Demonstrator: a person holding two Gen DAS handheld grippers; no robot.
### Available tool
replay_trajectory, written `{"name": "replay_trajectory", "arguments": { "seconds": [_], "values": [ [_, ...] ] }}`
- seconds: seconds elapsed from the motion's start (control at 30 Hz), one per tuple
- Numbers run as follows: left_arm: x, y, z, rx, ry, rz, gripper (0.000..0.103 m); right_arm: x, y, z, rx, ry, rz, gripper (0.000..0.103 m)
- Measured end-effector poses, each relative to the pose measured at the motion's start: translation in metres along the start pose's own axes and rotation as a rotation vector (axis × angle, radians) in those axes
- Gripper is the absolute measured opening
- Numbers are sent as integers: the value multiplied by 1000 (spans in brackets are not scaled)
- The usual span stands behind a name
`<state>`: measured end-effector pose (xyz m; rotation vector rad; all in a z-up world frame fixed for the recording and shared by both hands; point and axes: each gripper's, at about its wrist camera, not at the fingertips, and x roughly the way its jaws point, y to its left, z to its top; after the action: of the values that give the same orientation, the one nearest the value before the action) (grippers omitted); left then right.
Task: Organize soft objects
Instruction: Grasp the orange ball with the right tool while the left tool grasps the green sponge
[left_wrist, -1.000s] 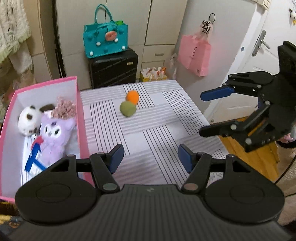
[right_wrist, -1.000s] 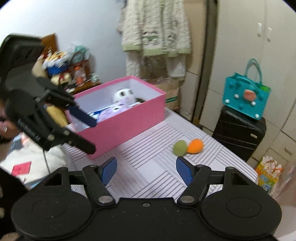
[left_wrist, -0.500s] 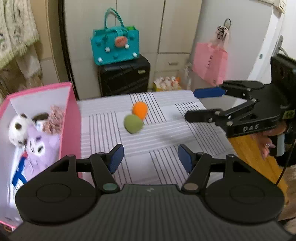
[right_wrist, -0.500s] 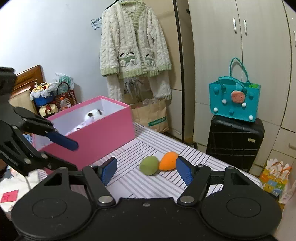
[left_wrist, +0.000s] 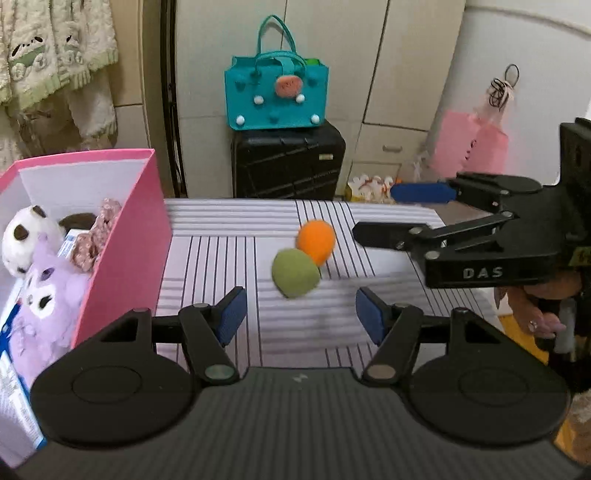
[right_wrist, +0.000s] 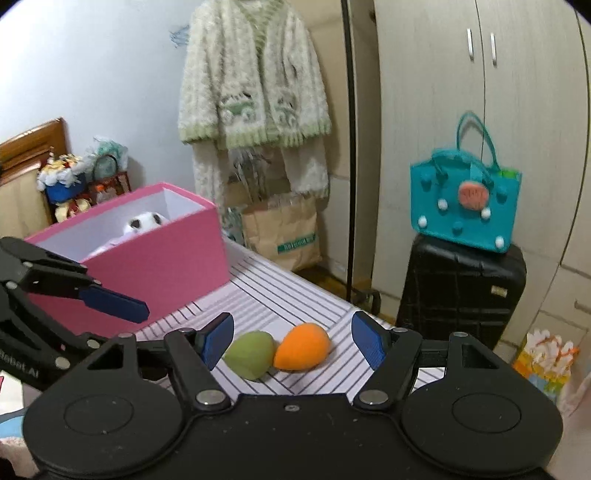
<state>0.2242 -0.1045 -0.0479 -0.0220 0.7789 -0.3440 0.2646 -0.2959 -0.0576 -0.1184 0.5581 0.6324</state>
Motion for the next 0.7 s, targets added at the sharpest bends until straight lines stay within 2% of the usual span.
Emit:
{"name": "replay_trajectory", "arguments": {
  "seconds": [0.07, 0.2, 0.27, 0.4, 0.5, 0.63, 0.7],
  "values": [
    [8, 1, -1, -8, -20, 5, 64, 11, -5, 1, 23, 29, -1, 75],
    [27, 5, -2, -13, -6, -16, 64, 35, -18, -1, 105, 97, 26, 73],
    [38, 5, -3, -20, -8, -9, 64, 46, -23, -3, 139, 124, 38, 70],
    [63, 6, -5, -54, -1, 3, 64, 63, -29, -6, 194, 142, 61, 66],
    [75, 6, -4, -73, -8, 27, 64, 75, -33, -10, 234, 164, 71, 59],
    [86, 6, -2, -95, -10, 22, 60, 80, -39, -17, 286, 164, 94, 48],
    [91, 4, -4, -100, -4, 28, 57, 79, -41, -19, 308, 160, 104, 47]
  ]
}}
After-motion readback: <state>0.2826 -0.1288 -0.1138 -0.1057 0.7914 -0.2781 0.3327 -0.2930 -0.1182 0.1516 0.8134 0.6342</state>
